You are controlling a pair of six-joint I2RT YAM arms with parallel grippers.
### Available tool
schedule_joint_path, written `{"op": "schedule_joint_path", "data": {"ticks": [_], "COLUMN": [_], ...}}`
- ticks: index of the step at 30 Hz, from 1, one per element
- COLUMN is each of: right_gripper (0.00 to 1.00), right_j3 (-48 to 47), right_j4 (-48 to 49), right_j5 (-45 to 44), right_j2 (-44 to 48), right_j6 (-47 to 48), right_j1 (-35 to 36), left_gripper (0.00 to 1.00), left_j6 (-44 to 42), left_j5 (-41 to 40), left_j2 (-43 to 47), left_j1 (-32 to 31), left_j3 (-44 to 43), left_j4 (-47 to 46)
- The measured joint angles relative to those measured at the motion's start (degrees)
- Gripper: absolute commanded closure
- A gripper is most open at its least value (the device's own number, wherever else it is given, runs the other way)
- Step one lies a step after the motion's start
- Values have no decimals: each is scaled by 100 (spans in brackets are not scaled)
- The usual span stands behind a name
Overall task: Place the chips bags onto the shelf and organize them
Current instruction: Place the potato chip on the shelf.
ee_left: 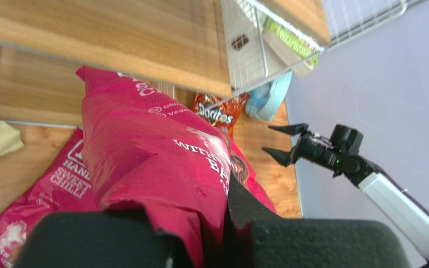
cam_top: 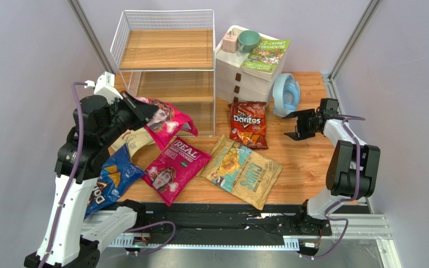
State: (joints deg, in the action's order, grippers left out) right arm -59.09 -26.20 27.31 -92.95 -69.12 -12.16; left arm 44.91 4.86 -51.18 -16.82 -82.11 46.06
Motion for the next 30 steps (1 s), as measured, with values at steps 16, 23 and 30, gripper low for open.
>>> {"op": "schedule_joint_path", "data": {"ticks": [16, 23, 30], "right_gripper": [34, 34, 34], "right_j3": [-966, -1274, -1438], "right_j4": [52, -4, -107], "right_j5": [457, 621, 682], "right_j2": [-719, -872, -1049], "right_j6": [48, 101, 173], "right_j1": [66, 111, 151], "left_gripper": [100, 100, 100], "left_j6": [61, 142, 299], "left_j5": [-1683, -2127, -2559], "left_j2": [-37, -151, -240], "left_j1": [4, 4, 4], "left_j3": [752, 761, 935], "left_j4": [-1399, -2017, -2640]}}
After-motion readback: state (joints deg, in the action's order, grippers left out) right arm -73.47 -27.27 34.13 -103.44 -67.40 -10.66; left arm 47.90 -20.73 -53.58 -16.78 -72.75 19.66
